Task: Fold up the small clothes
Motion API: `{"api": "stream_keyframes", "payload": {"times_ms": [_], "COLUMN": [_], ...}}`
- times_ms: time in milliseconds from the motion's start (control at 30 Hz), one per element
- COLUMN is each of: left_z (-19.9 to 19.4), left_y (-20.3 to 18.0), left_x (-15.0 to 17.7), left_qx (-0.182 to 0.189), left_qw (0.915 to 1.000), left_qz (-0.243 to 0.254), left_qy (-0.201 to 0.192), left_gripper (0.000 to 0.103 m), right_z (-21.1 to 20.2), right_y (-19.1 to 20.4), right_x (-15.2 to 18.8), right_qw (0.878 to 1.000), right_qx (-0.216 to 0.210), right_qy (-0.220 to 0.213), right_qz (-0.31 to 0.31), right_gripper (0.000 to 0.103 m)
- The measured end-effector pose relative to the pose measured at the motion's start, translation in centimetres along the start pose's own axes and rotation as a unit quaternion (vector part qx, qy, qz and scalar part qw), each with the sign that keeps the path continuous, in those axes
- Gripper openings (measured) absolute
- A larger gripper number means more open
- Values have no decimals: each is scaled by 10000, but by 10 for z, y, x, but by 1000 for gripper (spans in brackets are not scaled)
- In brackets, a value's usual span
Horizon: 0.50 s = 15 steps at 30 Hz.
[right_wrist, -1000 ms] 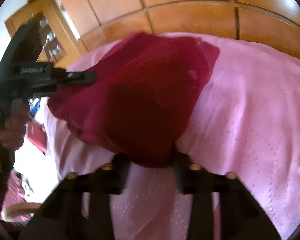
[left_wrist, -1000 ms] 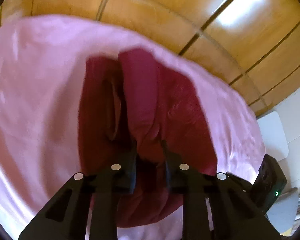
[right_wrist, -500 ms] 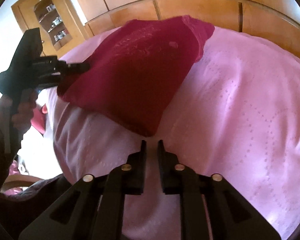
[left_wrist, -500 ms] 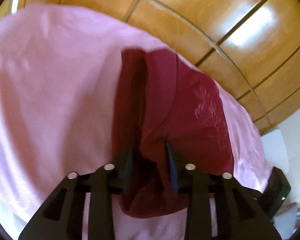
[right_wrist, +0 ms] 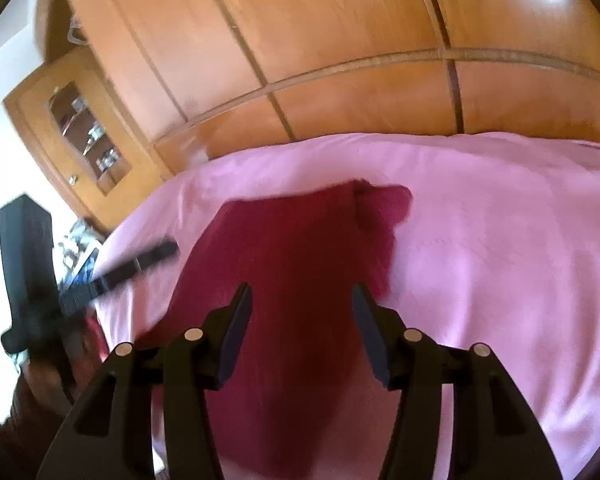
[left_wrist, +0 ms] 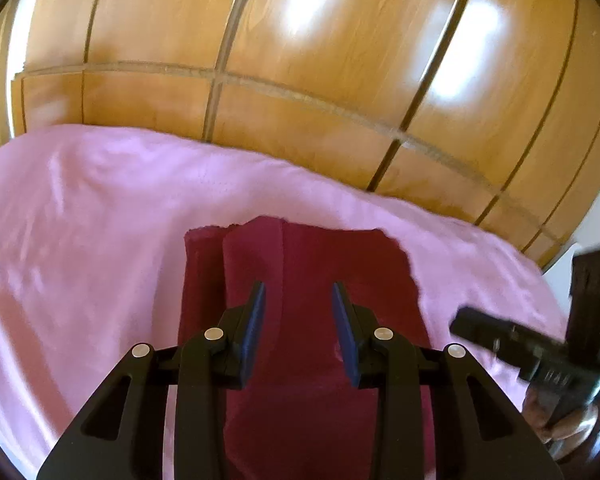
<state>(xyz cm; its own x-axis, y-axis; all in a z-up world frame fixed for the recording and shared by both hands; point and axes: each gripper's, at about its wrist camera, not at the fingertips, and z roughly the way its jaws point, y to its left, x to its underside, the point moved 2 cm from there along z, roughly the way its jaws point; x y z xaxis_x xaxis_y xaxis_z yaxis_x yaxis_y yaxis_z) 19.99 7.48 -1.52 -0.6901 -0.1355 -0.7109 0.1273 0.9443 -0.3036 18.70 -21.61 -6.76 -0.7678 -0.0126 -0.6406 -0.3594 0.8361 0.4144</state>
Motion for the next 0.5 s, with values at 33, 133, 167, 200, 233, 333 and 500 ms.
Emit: {"api": "stream_keyframes", "payload": {"times_ms": [33,133,167,200,233,333,500], "left_z": [6,31,37,40,41,40,26], "left_y": [1,20,30,35,41,50,43], "left_x": [0,16,23,26,31,39,39], "left_qx": [-82,-323,-351,-357,-344,-250,-687], "left_qw": [9999,9987,9982,9981,9982,9985,9964], "left_qz": [0,-115,-210,-249,-290,-380,-388], "left_qy": [81,384,448,433,392,294,321], "left_gripper": [33,32,32,32,32,32,59], "right_z": [9,42,51,66,76,102,95], "right_y": [0,3,1,-1,-6,-10,-7], "right_x": [-6,-20,-21,-22,-23,-12,-6], "right_qw": [10000,9997,9995,9992,9989,9974,9950], "right_qx": [26,188,264,299,304,614,876], "right_qy": [23,111,117,200,306,381,229], "right_qz": [48,115,116,157,205,-81,-432], "right_gripper": [52,53,53,53,54,55,62]}}
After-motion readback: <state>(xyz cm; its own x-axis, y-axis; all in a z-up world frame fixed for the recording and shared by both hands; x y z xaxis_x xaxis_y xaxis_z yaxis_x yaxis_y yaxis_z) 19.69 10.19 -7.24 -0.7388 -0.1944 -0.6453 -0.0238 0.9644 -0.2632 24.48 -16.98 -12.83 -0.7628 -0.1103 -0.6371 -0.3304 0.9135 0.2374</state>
